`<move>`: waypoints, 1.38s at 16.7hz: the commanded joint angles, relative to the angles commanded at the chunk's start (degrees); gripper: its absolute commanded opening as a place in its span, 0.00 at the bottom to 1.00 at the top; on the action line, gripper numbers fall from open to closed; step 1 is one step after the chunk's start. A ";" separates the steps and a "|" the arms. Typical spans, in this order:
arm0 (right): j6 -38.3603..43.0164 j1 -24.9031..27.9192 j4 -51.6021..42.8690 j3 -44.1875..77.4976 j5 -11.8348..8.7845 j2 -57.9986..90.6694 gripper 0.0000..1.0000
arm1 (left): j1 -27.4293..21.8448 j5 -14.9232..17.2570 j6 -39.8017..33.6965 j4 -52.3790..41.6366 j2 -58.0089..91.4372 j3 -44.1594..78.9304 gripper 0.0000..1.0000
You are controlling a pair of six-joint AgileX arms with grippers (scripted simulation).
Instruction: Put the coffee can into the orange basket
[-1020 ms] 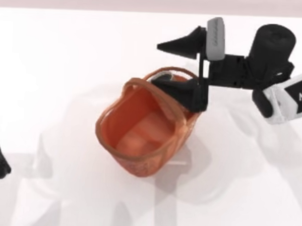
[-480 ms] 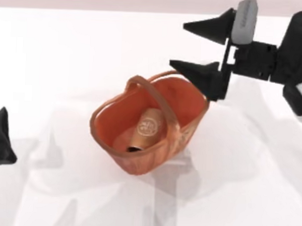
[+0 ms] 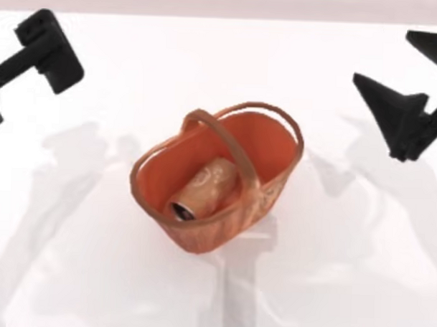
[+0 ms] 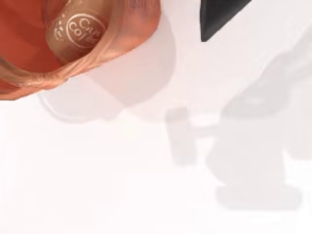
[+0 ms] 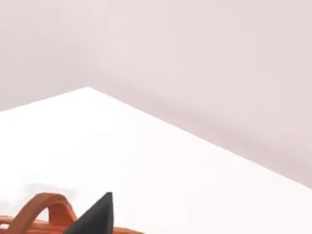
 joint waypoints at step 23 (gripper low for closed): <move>1.34 -9.52 -36.10 -32.93 34.36 -72.26 1.00 | -20.27 0.36 -46.61 -47.95 70.96 72.07 1.00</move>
